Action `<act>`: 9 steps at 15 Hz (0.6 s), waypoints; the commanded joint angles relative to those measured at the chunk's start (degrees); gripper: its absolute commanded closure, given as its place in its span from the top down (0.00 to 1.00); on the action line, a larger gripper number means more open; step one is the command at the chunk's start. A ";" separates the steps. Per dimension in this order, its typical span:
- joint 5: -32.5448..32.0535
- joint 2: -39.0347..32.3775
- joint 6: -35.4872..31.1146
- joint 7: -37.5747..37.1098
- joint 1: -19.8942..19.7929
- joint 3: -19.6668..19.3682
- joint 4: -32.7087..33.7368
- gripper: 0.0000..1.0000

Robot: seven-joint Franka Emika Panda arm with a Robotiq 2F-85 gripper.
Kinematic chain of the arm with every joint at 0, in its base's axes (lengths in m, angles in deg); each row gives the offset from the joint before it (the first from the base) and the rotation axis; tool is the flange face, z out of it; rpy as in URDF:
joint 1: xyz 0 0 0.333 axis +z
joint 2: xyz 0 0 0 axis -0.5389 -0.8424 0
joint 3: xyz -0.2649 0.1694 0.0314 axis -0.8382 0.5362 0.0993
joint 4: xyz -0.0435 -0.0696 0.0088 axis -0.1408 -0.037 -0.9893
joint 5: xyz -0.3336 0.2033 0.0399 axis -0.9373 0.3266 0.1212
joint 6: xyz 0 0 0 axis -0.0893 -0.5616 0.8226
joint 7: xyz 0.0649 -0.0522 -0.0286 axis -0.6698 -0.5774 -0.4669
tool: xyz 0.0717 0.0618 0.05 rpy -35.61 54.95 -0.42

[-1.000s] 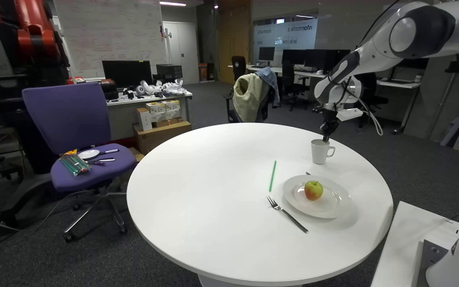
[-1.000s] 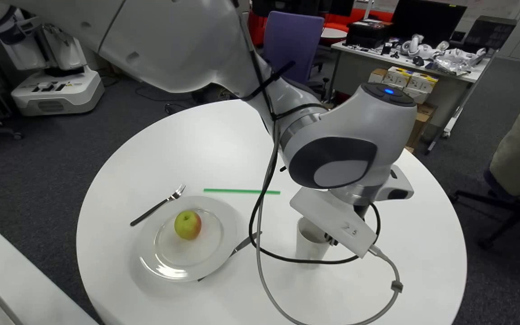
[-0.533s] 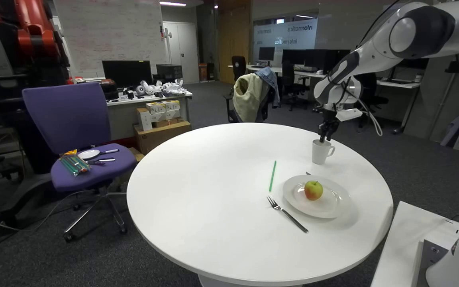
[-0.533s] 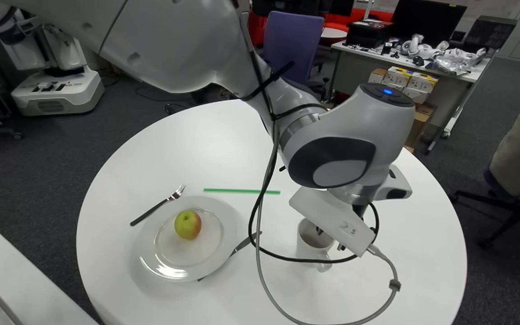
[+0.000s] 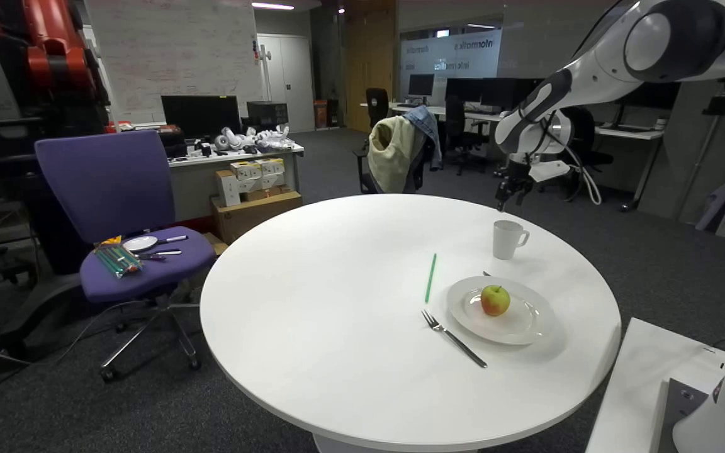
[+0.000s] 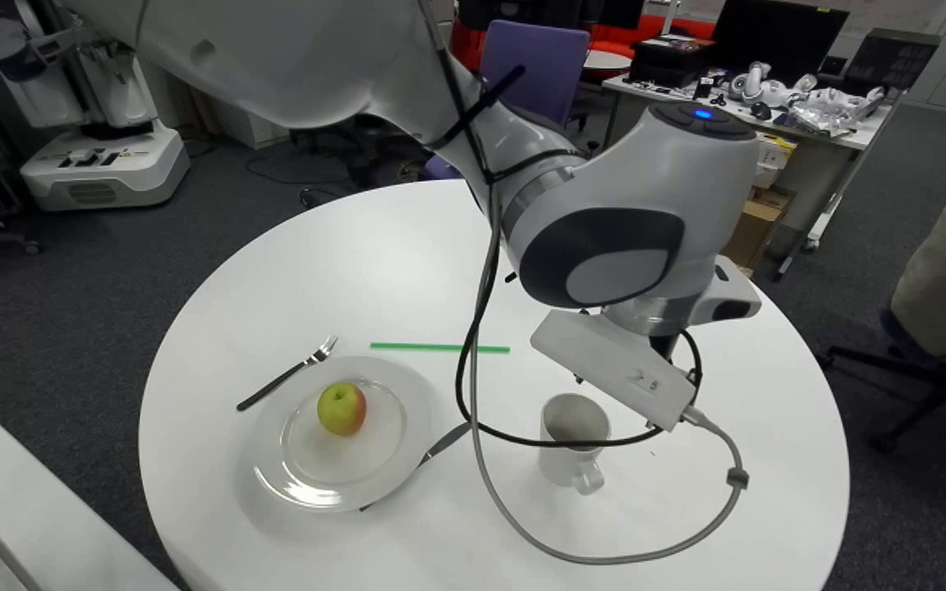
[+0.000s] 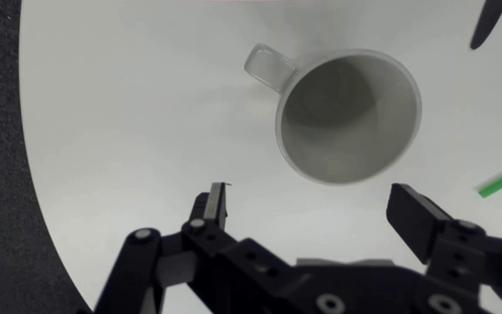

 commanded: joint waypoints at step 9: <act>1.32 9.20 -1.32 4.28 4.87 3.72 -15.58 1.00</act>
